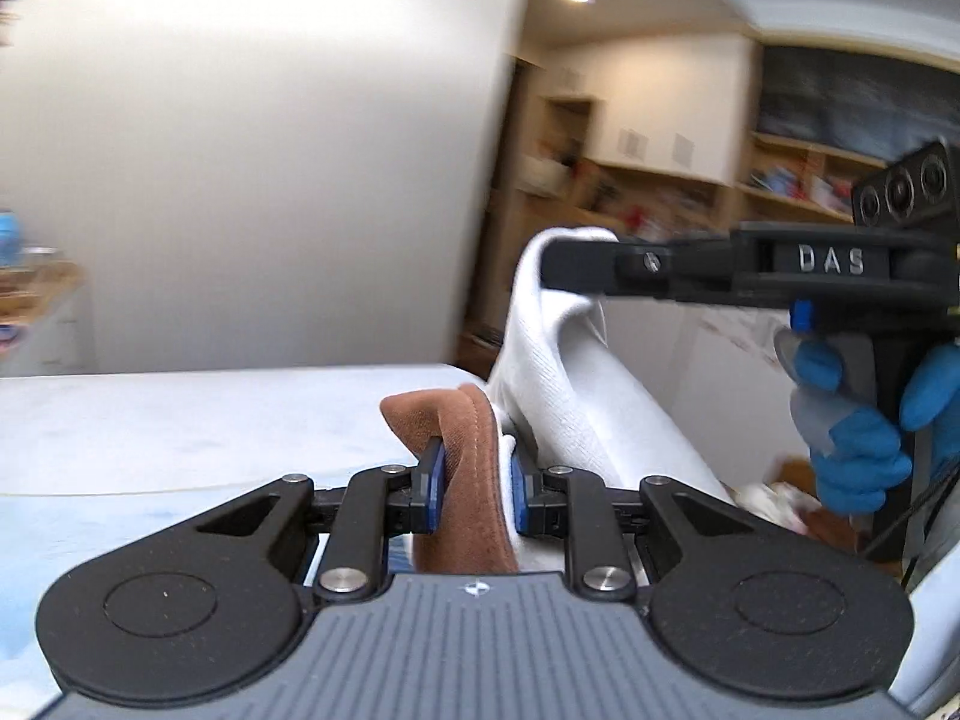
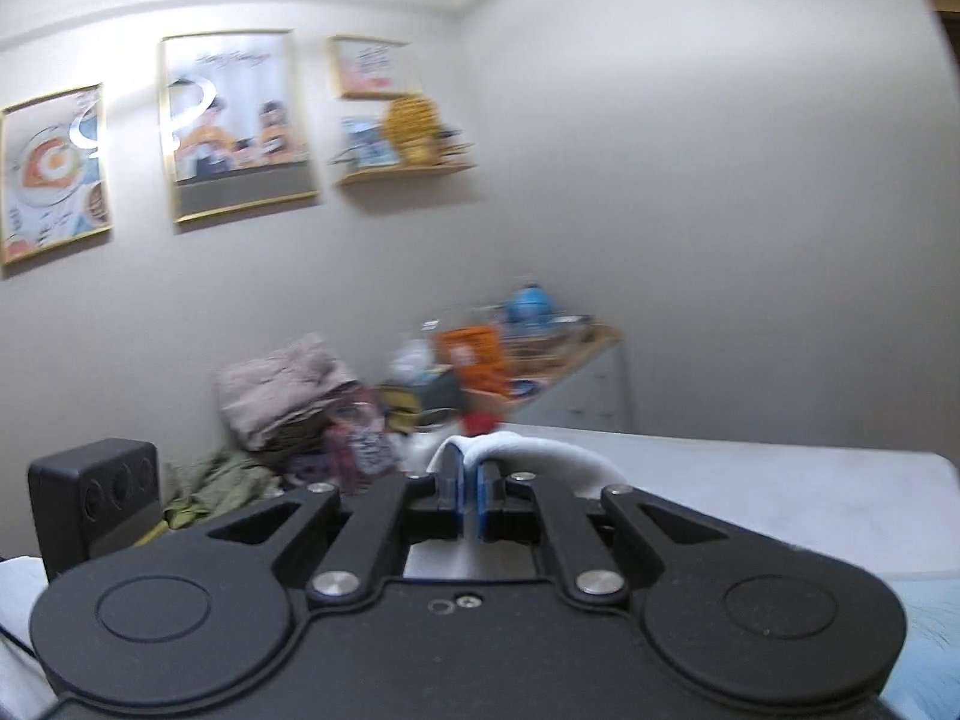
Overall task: Fold clothes
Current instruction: 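Carry the white sweatshirt with both grippers to the table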
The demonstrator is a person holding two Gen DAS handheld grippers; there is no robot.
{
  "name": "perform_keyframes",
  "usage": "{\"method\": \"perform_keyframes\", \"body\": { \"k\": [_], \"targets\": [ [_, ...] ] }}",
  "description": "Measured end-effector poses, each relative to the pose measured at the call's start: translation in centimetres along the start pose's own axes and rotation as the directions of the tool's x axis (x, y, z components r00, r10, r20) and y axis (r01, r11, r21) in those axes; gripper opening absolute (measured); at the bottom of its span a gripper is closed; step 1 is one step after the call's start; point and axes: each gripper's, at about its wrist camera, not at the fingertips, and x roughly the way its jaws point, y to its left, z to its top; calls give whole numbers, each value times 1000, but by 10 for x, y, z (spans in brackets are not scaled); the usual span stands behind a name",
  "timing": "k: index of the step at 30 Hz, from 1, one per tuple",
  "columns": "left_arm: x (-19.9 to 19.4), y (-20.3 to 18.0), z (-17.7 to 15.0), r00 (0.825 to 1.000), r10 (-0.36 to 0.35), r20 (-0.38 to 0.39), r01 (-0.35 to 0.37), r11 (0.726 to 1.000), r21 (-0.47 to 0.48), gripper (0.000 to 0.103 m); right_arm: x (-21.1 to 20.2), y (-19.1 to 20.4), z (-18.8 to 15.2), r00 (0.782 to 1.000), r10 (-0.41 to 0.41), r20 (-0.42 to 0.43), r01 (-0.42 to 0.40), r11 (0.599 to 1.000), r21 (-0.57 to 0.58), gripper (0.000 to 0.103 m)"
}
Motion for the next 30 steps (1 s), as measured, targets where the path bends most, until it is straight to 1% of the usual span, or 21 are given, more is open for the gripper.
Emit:
{"method": "perform_keyframes", "body": {
  "k": [2, 3, 5, 7, 10, 14, 17, 20, 23, 26, 28, 30],
  "targets": [
    [-3, 13, 4, 998, 64, 7, -64, 998, -26, 20, 24, -8, 8, 999, 20, -45, -20, 1000, 1, 103],
    [0, 20, 5, 996, 88, -3, -88, 996, -32, 20, 35, -16, 4, 997, 18, -75, -17, 1000, 13, 103],
    [20, 27, 3, 992, 118, -45, -120, 991, -49, 20, 51, -40, -4, 990, -13, -137, 16, 1000, 23, 103],
    [43, 32, 0, 986, 140, -89, -146, 987, -64, 20, 68, -64, -12, 979, -45, -200, 52, 998, 31, 103],
    [85, 35, 2, 977, 166, -136, -178, 981, -80, 20, 68, -106, -28, 960, -81, -267, 86, 996, 7, 103],
    [131, 39, 6, 963, 203, -178, -218, 974, -65, 20, 57, -164, -38, 929, -128, -348, 148, 988, 32, 103],
    [159, 53, -12, 940, 230, -253, -249, 967, -46, 20, 45, -182, -47, 916, -148, -374, 167, 986, 18, 103],
    [199, 60, -24, 911, 247, -329, -275, 961, -40, 20, 35, -195, -60, 898, -166, -408, 187, 982, 11, 103],
    [232, 67, -31, 891, 234, -390, -274, 960, -49, 20, 27, -194, -74, 890, -163, -425, 189, 982, 20, 103],
    [267, 71, -36, 870, 220, -440, -253, 967, -16, 20, 25, -175, -87, 873, -161, -460, 183, 983, 3, 103],
    [288, 72, -39, 848, 217, -484, -239, 971, 17, 20, 23, -162, -96, 861, -160, -484, 179, 984, -9, 103],
    [303, 77, -45, 830, 200, -521, -222, 975, 21, 20, 22, -149, -105, 847, -160, -507, 174, 985, -20, 103]
  ]
}}
